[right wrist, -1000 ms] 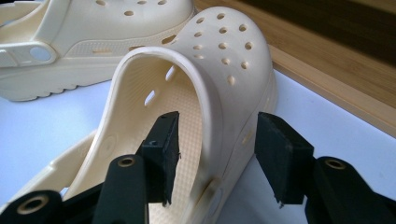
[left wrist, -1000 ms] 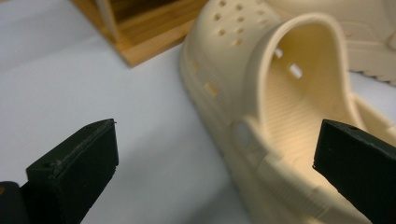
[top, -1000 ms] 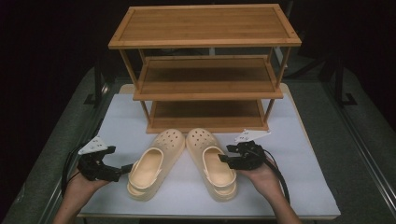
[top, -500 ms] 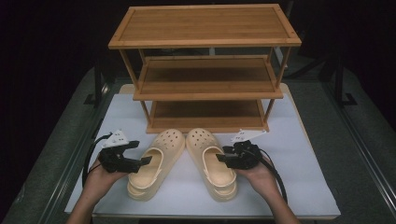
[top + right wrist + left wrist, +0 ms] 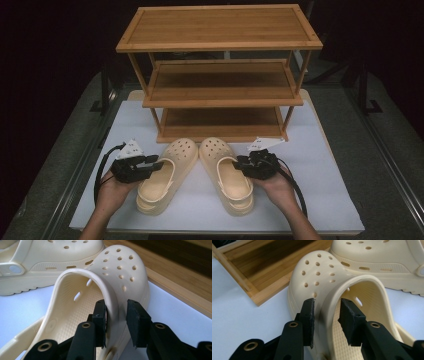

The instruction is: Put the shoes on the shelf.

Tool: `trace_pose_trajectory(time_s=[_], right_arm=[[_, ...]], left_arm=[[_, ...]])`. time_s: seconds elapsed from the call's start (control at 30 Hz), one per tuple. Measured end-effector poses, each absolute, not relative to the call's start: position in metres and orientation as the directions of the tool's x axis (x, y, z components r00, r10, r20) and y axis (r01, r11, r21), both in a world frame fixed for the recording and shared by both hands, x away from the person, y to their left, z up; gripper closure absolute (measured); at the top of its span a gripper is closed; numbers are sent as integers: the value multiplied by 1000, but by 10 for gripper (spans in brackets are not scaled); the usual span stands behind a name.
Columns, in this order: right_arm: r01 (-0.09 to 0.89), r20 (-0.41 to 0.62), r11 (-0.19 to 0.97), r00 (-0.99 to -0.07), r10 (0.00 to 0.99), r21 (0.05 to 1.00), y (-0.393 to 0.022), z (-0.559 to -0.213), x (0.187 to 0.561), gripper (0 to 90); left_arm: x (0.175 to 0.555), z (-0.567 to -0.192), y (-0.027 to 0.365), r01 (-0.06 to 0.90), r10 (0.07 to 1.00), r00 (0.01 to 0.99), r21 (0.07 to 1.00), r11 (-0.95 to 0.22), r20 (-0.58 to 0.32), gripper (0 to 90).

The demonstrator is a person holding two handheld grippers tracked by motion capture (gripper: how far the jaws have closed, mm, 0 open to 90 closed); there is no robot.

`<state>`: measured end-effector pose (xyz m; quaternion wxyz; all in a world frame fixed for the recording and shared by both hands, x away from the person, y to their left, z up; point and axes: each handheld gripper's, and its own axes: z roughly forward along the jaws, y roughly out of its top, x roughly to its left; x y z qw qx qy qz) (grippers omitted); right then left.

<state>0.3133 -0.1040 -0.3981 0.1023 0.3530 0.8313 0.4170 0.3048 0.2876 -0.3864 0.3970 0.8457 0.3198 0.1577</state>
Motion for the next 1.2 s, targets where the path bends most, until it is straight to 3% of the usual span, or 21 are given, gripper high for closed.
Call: trace_pose_trajectory(time_s=[0.2,0.47,1.2], right_arm=[[498,119,404,-730,673,767,-104,-398,313,714],[466,62,419,-723,688,779,-102,-395,309,802],[456,17,366,-644,765,811,-137,-375,314,839]], left_arm=[[305,-390,291,439,686,728,763,-475,8,715],[300,-385,285,432,710,699,745,-509,80,813],[323,-361,257,413,742,661,773,-481,109,836]])
